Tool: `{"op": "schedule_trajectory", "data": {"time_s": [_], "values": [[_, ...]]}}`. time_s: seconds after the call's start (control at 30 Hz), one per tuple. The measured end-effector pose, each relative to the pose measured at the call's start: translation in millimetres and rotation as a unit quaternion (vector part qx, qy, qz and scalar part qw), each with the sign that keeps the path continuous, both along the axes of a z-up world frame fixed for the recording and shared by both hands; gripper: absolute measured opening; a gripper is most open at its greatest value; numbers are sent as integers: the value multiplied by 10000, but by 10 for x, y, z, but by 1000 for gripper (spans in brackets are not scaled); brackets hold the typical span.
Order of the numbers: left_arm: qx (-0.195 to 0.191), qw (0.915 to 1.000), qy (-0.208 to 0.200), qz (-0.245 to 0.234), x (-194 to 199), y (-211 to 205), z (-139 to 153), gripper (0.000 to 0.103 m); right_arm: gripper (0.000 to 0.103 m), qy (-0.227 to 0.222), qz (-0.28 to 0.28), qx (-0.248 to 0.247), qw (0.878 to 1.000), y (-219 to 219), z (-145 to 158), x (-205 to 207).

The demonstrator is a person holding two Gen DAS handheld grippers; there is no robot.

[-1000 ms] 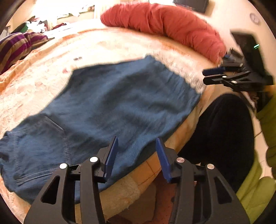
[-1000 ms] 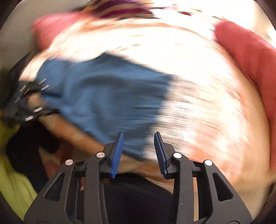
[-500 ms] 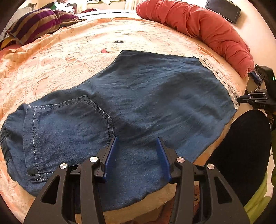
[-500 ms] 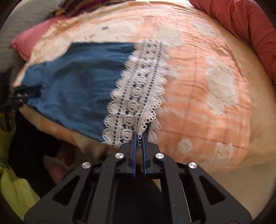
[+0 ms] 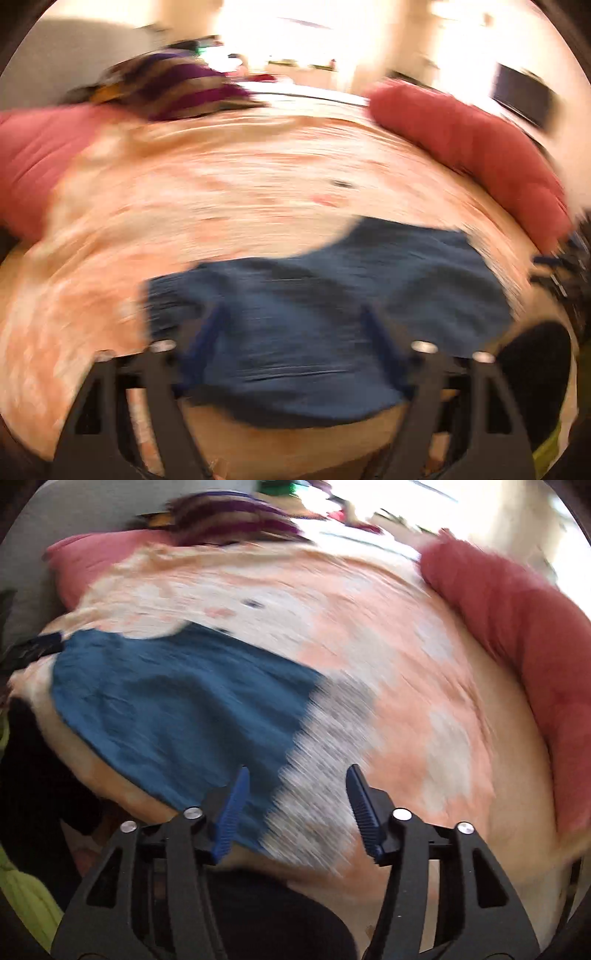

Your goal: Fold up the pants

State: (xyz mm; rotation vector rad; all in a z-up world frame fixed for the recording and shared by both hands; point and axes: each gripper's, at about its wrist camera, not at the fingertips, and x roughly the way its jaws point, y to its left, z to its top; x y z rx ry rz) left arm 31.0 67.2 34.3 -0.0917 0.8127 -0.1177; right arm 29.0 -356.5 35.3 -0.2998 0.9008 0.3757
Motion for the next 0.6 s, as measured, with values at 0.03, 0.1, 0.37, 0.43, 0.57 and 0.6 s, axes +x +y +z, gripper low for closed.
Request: {"op": "schedule_trajectory", "data": {"time_s": [0.03, 0.1, 0.37, 0.43, 0.57, 0.6], "values": [[17, 9995, 103, 289, -1, 139, -38, 88, 52, -27, 215, 19, 9998, 144, 10, 52], [-140, 9963, 387, 755, -1, 366, -140, 88, 53, -12, 671, 45, 9977, 477, 4, 178], [-482, 9894, 1086, 838, 174, 439, -528, 65, 56, 667, 1289, 108, 9893, 1102, -436, 602], [-344, 9901, 1035, 885, 157, 432, -532, 50, 56, 986, 1097, 110, 9890, 1080, -591, 654], [-209, 9903, 899, 1041, 107, 545, -413, 47, 65, 1165, 988, 71, 9882, 1041, -667, 656], [-153, 9900, 906, 1072, 95, 563, -404, 48, 66, 1199, 942, 38, 9883, 1032, -689, 660]]}}
